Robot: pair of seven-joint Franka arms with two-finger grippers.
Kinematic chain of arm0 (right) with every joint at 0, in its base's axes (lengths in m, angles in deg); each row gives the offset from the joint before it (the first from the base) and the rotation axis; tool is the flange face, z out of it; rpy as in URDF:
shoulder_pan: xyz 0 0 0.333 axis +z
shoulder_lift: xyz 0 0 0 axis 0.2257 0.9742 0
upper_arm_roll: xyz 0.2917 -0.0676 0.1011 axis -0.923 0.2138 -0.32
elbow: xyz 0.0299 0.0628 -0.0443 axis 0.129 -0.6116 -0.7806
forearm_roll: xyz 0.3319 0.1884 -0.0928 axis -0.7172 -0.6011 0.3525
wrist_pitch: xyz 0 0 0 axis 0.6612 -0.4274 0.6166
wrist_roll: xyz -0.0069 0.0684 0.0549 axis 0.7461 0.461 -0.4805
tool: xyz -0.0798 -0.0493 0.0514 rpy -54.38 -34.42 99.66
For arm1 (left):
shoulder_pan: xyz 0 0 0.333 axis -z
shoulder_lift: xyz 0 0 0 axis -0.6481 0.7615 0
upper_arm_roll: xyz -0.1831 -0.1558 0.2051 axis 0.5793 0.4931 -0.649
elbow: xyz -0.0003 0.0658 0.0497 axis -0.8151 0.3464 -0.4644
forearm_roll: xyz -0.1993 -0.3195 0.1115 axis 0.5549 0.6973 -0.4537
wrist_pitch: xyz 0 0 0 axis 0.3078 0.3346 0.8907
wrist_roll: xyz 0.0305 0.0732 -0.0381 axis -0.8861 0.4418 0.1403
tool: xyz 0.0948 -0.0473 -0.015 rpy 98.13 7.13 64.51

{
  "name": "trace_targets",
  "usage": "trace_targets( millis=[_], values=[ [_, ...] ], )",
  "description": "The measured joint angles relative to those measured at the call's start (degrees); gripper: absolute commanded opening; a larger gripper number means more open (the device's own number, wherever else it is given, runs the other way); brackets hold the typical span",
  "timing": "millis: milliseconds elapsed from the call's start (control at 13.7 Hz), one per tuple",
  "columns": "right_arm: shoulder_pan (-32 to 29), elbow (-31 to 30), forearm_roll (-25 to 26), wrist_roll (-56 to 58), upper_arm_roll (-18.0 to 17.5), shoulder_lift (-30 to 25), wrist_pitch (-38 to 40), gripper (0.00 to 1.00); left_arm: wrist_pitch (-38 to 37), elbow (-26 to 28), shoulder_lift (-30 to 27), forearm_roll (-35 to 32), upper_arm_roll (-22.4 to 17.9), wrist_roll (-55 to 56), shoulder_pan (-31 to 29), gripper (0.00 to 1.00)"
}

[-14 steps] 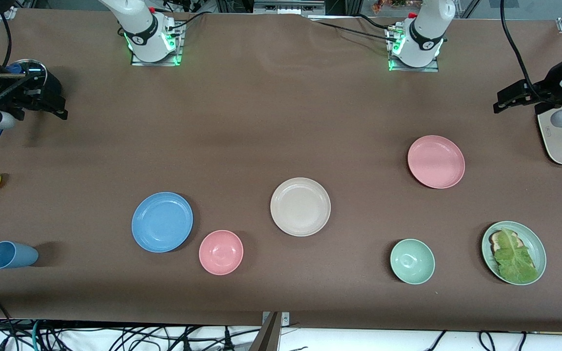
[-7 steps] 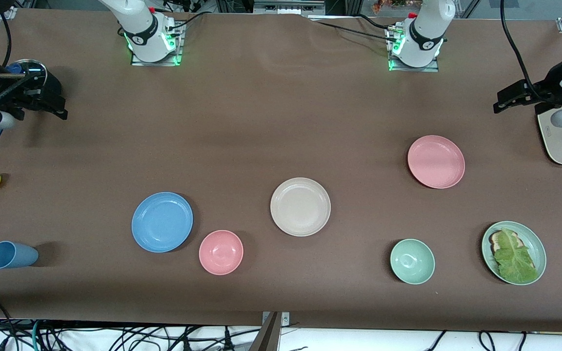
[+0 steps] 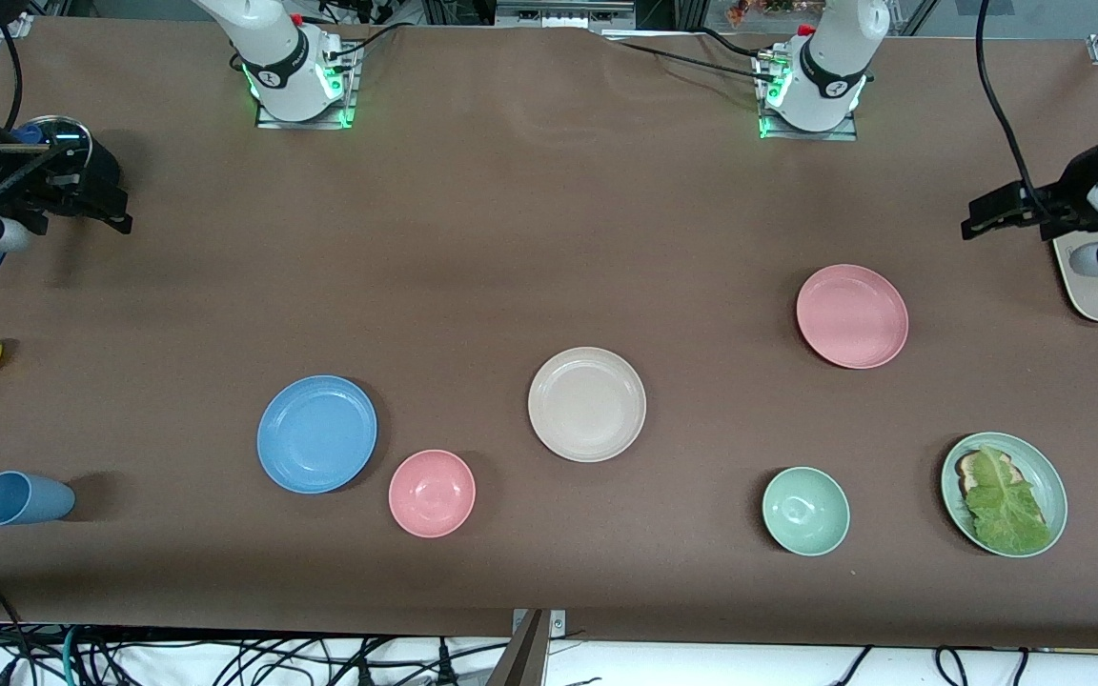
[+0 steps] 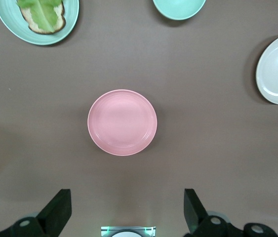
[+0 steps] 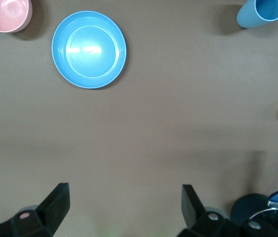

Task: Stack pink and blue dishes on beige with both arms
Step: 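Reach the left gripper down to the pink plate rim and grasp it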

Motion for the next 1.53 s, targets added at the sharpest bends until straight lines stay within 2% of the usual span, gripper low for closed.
trace_targets(
  millis=[511,877,1023,1169,1388,1534],
  values=[
    [0.0,0.0,0.0,0.0,0.0,0.0,0.0,1.00,1.9,-0.8,10.4,0.0,0.3,0.0,0.1,1.00],
    [0.0,0.0,0.0,0.0,0.0,0.0,0.0,1.00,3.6,-0.7,15.9,0.0,0.7,0.0,2.7,1.00],
    [0.0,0.0,0.0,0.0,0.0,0.0,0.0,1.00,9.3,3.6,15.8,0.0,0.3,-0.1,2.8,1.00],
    [0.0,0.0,0.0,0.0,0.0,0.0,0.0,1.00,18.6,12.4,13.4,0.2,-1.9,-2.7,2.6,1.00],
    [0.0,0.0,0.0,0.0,0.0,0.0,0.0,1.00,28.2,23.9,9.9,4.8,-8.2,-15.0,2.0,1.00],
    [0.0,0.0,0.0,0.0,0.0,0.0,0.0,1.00,32.8,28.5,9.1,6.1,-10.1,-21.5,0.0,1.00]
  ],
)
